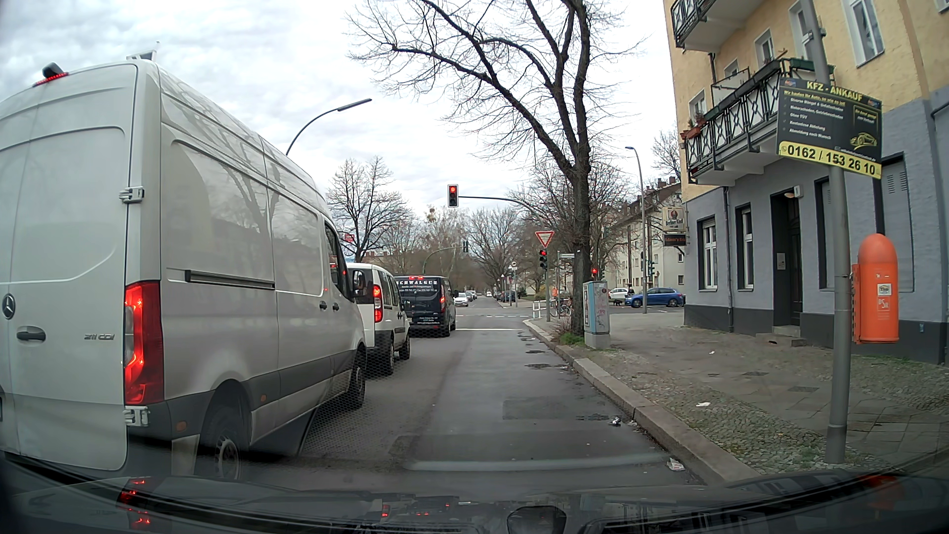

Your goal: Follow the waypoints while adhering to traffic rules and regulations

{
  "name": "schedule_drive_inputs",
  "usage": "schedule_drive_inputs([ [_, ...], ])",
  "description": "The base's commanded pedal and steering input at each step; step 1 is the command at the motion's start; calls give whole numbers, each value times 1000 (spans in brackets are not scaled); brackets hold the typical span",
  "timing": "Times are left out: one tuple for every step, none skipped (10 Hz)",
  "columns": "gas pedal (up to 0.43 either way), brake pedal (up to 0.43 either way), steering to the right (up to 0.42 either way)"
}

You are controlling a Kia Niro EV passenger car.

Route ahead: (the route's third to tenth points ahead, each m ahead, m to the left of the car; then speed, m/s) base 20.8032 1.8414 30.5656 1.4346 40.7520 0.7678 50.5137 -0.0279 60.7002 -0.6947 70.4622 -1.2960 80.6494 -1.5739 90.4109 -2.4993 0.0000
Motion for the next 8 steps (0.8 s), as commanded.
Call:
schedule_drive_inputs([
  [0,421,-19],
  [0,421,-18],
  [0,421,-19],
  [0,421,-18],
  [0,421,-18],
  [0,421,-19],
  [0,421,-19],
  [0,421,-19],
])
